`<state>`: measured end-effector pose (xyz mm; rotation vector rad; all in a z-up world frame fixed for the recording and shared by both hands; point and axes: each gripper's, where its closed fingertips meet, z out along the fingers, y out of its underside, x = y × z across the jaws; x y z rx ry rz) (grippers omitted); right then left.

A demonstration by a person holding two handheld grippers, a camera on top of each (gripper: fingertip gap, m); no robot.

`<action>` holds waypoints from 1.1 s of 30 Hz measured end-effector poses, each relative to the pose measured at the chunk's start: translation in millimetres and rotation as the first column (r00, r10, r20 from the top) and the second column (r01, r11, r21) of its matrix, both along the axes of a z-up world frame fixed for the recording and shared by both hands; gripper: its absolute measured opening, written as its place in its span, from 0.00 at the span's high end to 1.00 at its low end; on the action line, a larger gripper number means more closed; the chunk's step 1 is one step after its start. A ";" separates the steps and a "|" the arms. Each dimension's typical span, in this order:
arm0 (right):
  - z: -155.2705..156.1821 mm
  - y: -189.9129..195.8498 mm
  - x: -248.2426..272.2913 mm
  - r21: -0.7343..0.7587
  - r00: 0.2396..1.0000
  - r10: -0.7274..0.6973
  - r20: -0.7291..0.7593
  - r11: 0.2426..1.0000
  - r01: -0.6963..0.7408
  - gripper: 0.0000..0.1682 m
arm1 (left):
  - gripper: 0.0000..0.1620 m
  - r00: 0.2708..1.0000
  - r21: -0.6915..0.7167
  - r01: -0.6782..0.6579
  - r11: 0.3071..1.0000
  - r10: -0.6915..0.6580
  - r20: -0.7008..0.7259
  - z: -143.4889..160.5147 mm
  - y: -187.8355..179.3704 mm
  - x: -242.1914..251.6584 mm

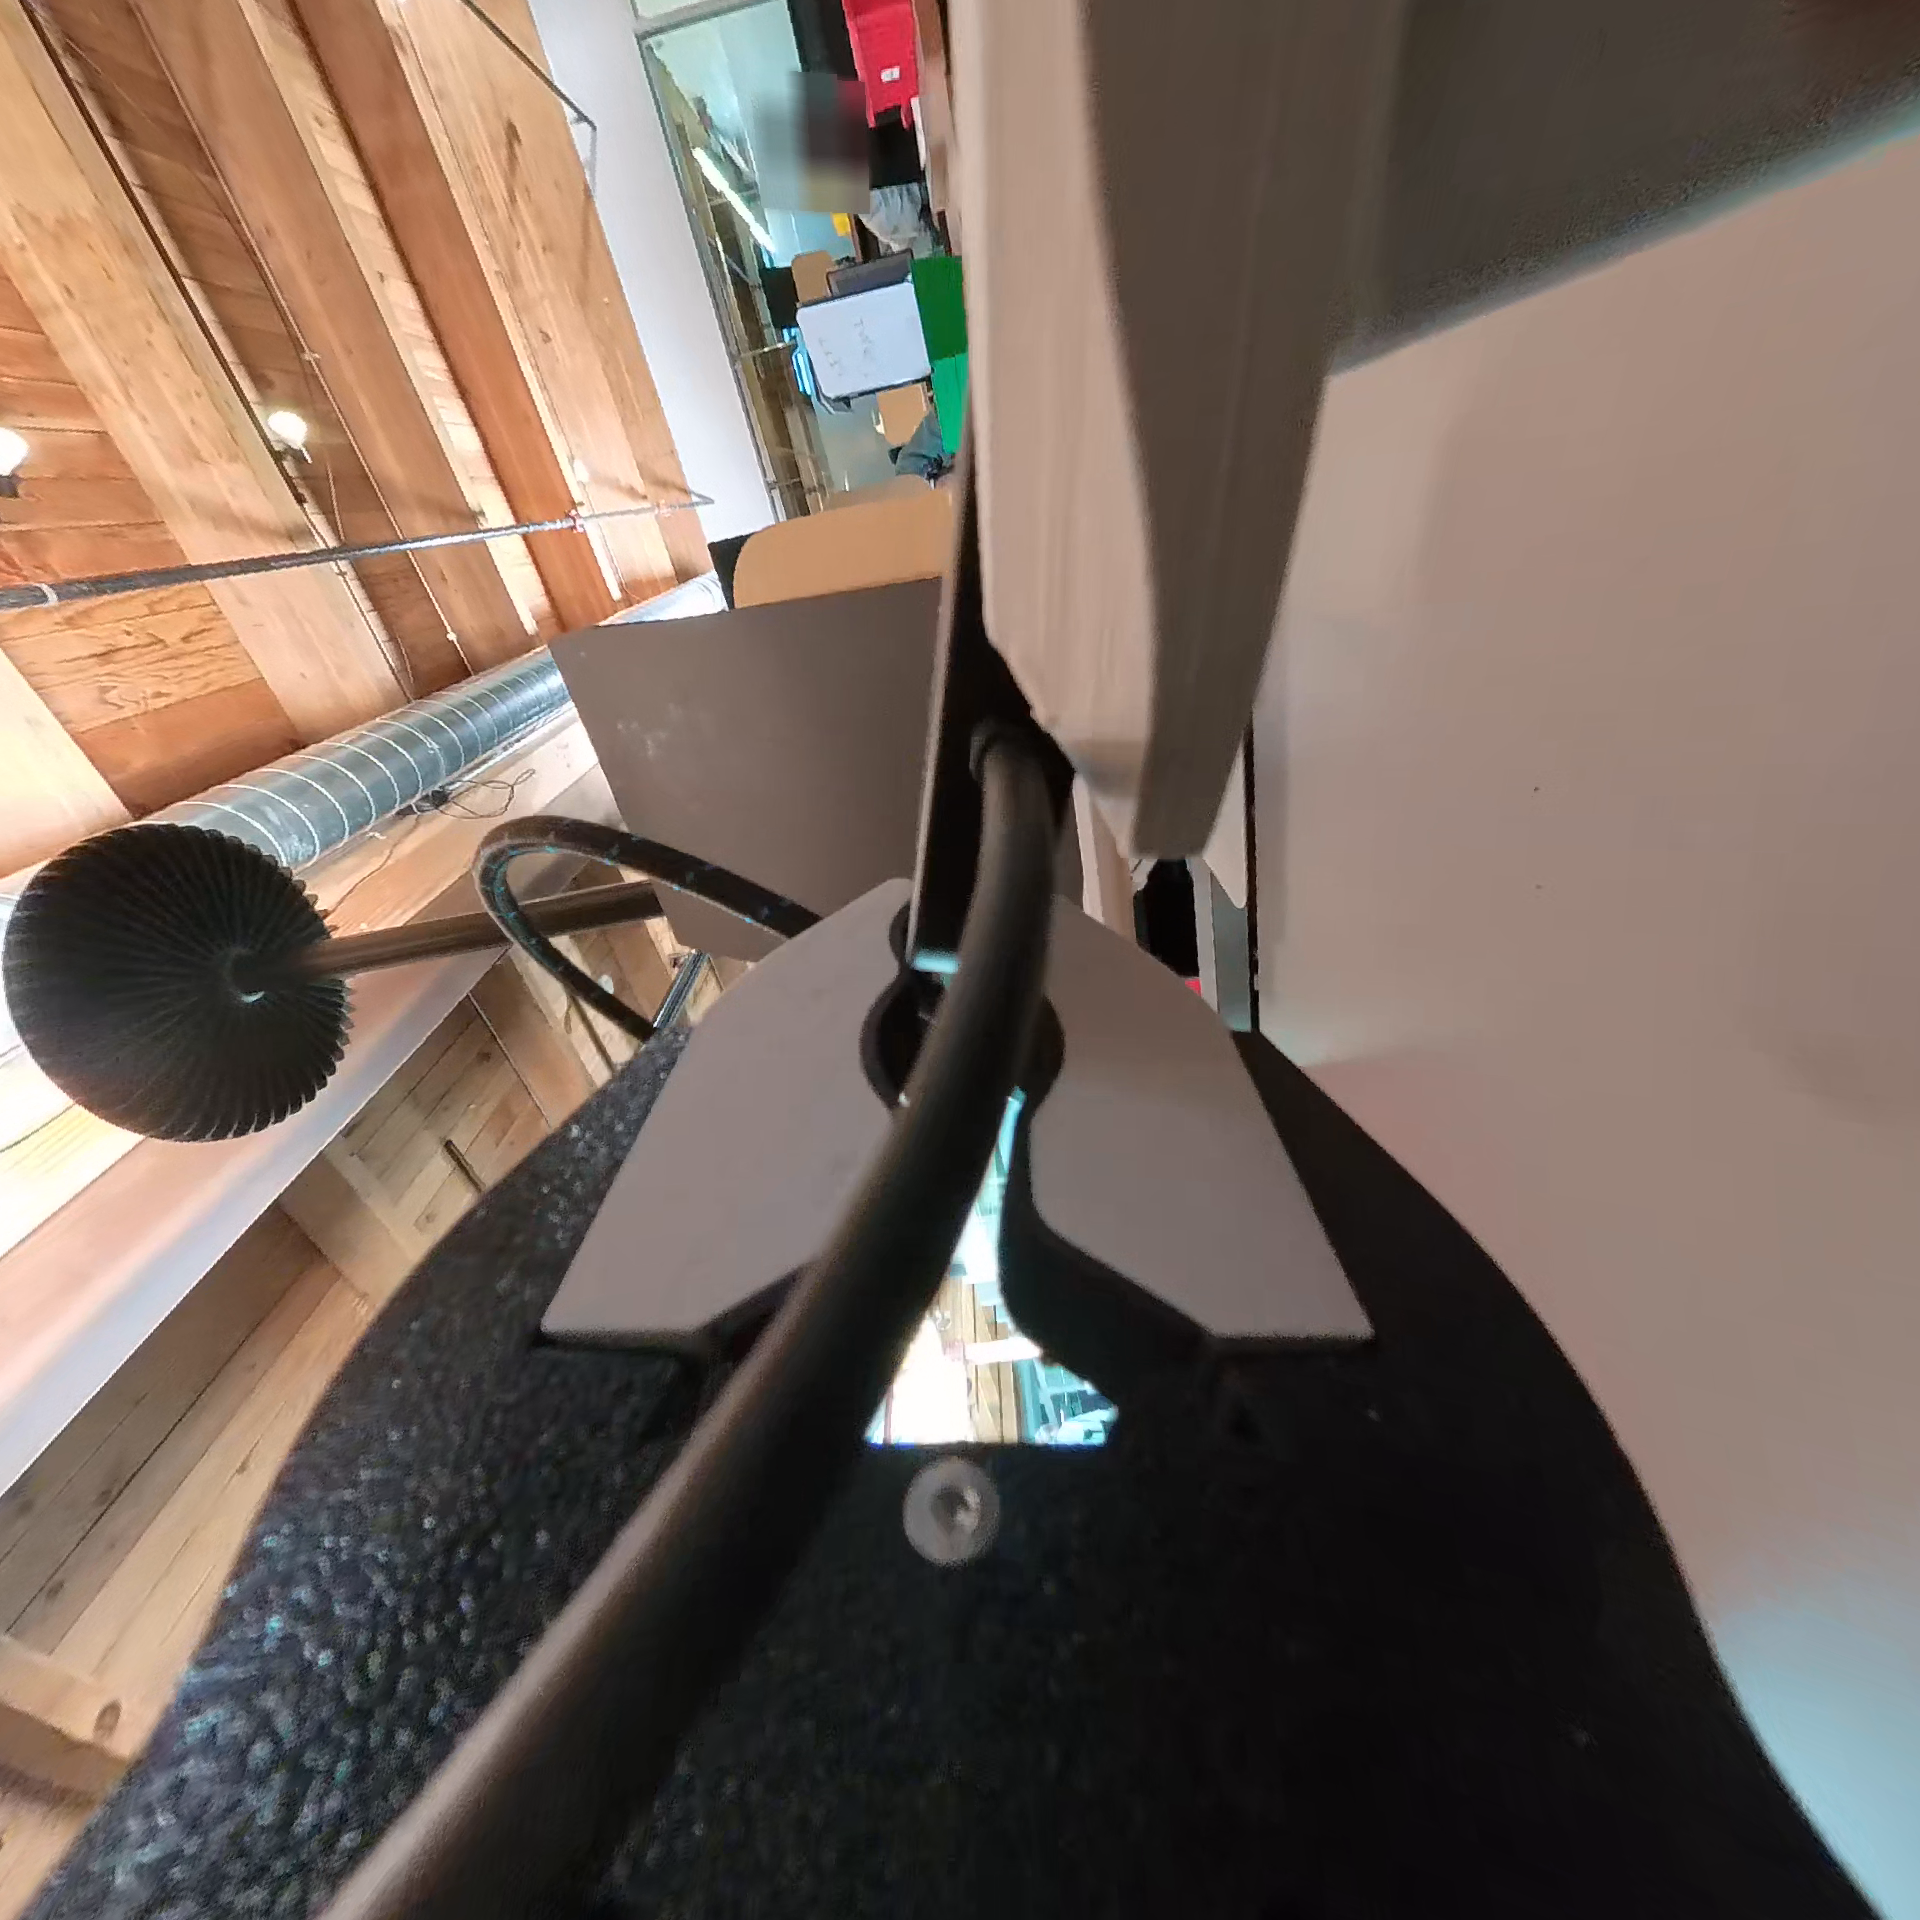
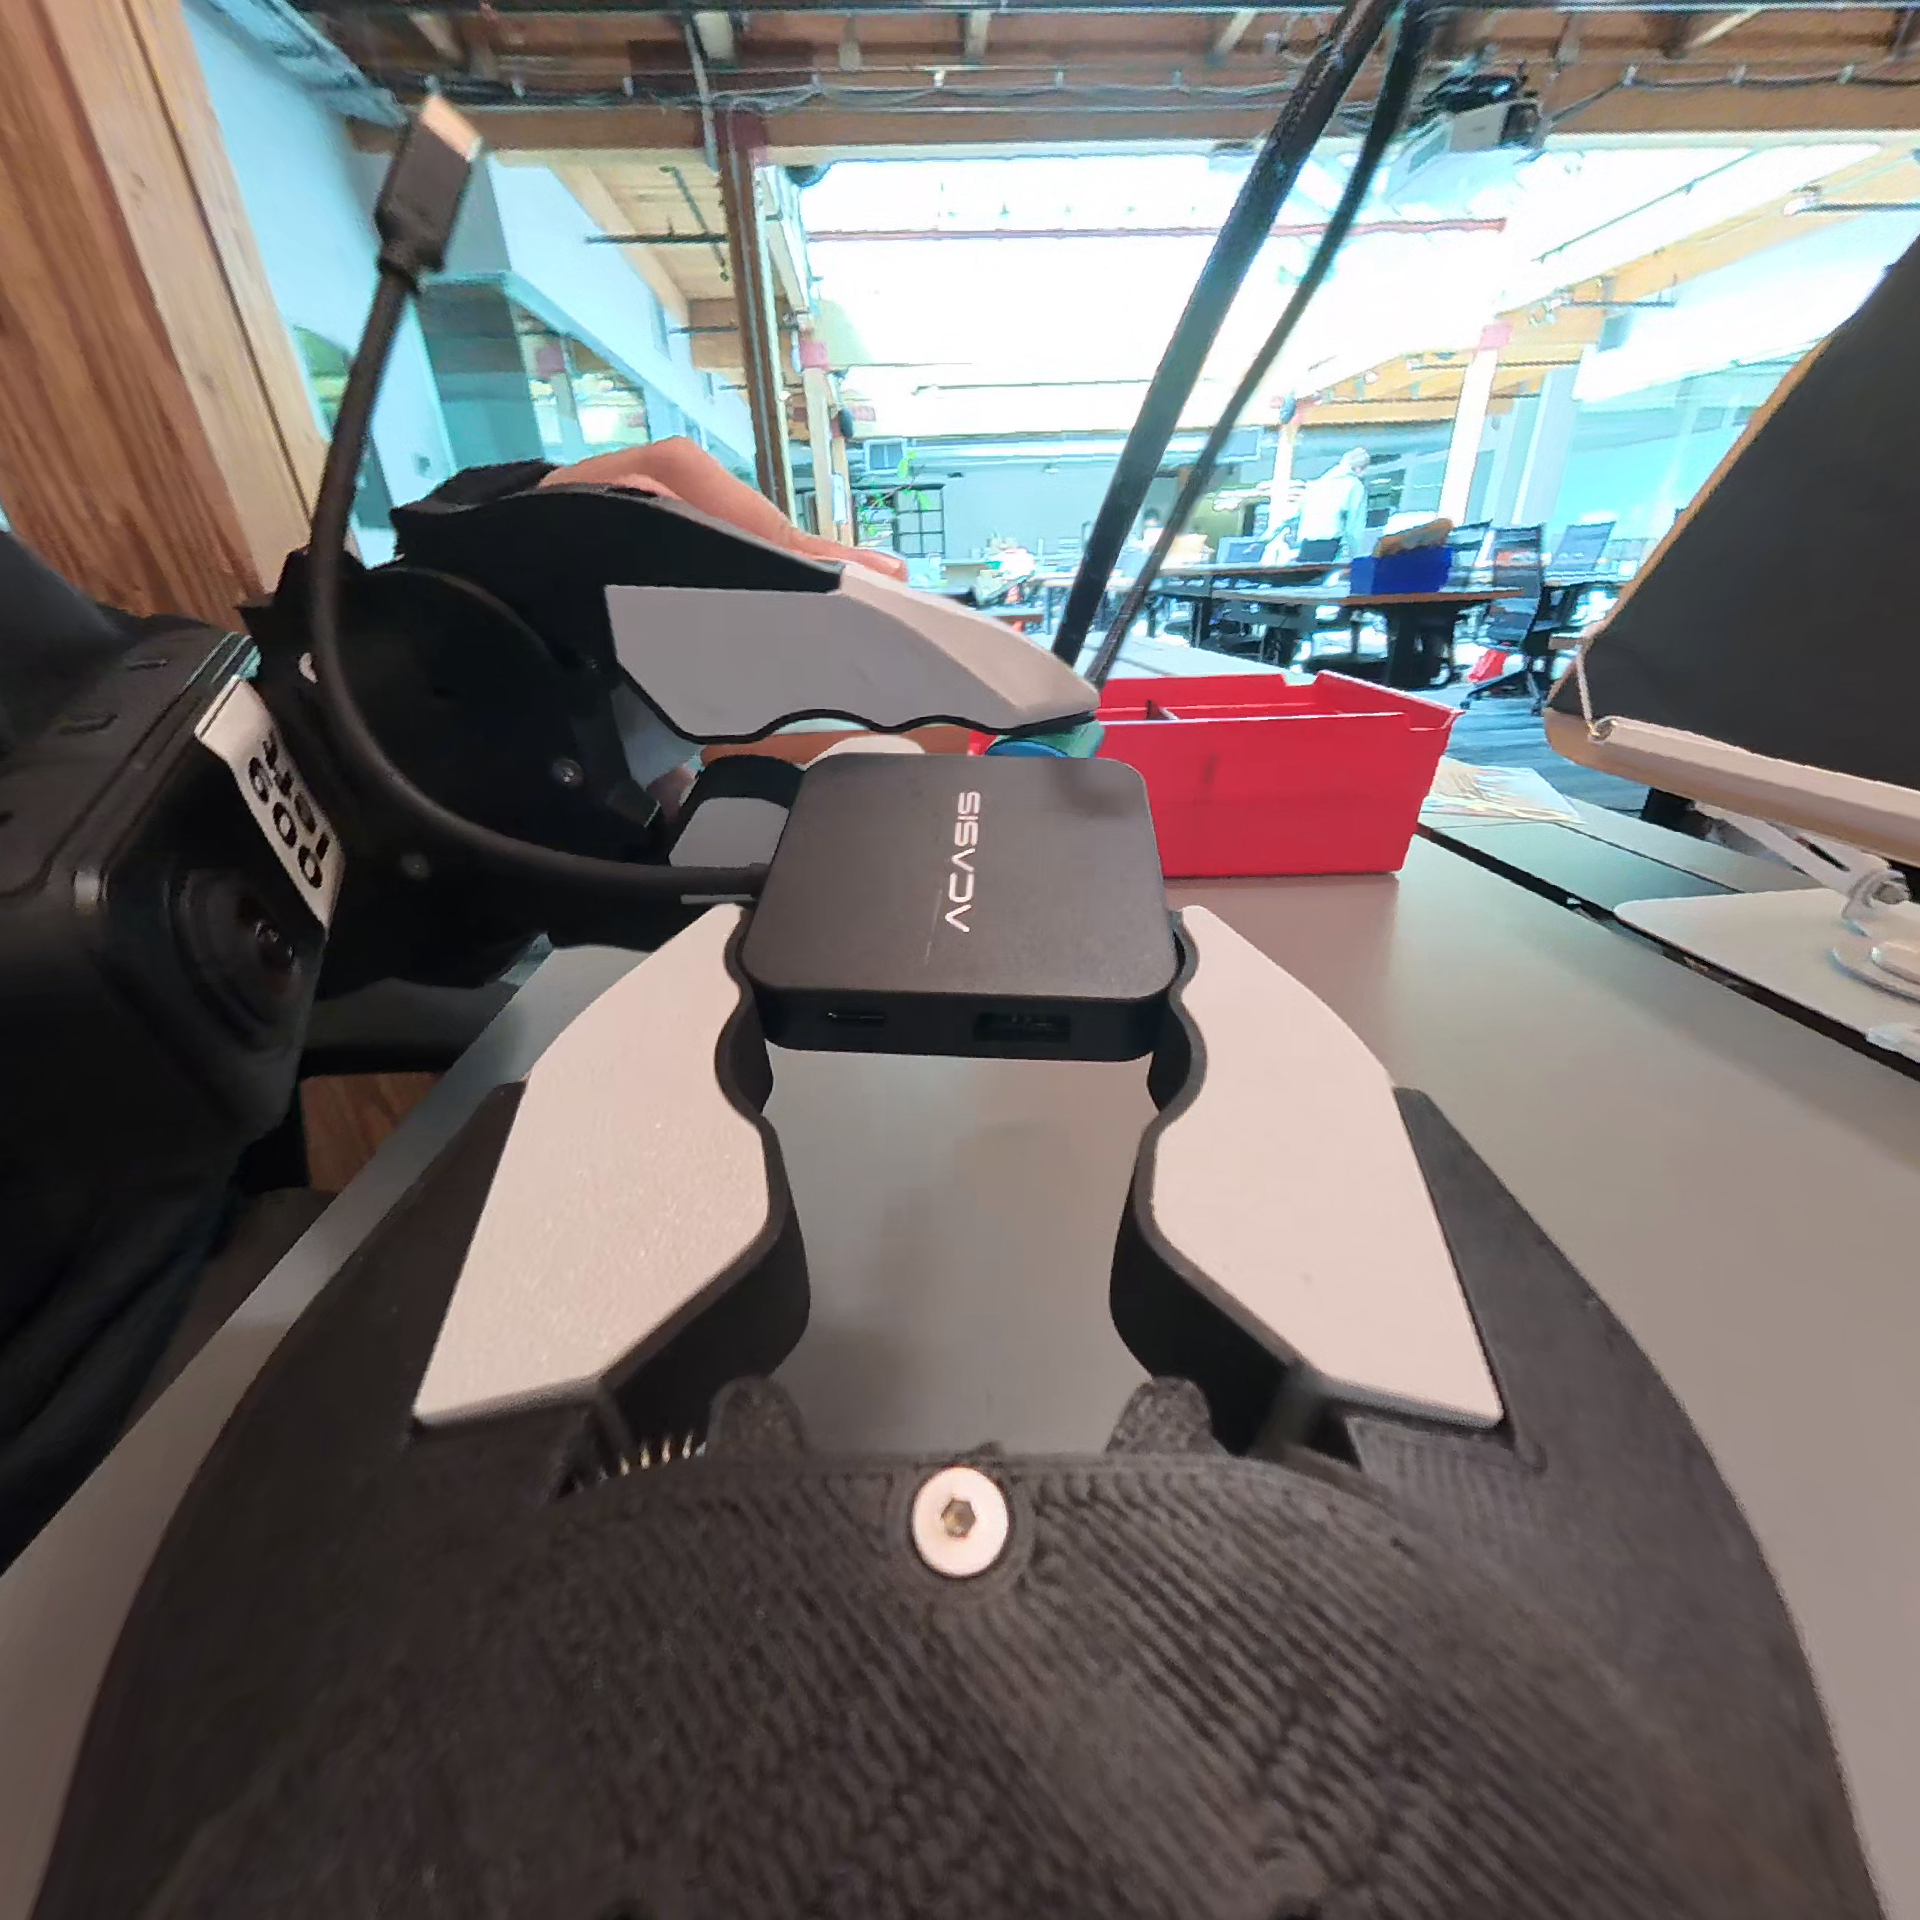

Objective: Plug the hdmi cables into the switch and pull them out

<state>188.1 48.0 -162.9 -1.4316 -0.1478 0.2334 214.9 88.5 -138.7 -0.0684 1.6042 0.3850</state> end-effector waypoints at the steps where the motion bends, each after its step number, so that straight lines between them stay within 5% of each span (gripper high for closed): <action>1: 0.5 1.3 1.4 0.006 1.000 -0.016 -0.005 1.000 0.016 0.57 | 0.93 1.000 0.001 -0.011 1.000 0.011 0.005 0.3 1.7 0.2; 8: 0.1 -2.5 14.6 0.013 0.995 -0.038 -0.093 0.999 0.039 0.57 | 0.92 1.000 0.003 0.014 1.000 -0.014 0.028 2.5 -3.7 1.3; 33: -7.4 -10.1 1.6 -0.024 0.995 0.078 -0.059 0.997 -0.079 0.57 | 0.94 0.977 -0.016 0.184 0.983 -0.185 -0.110 -17.0 -15.0 -4.8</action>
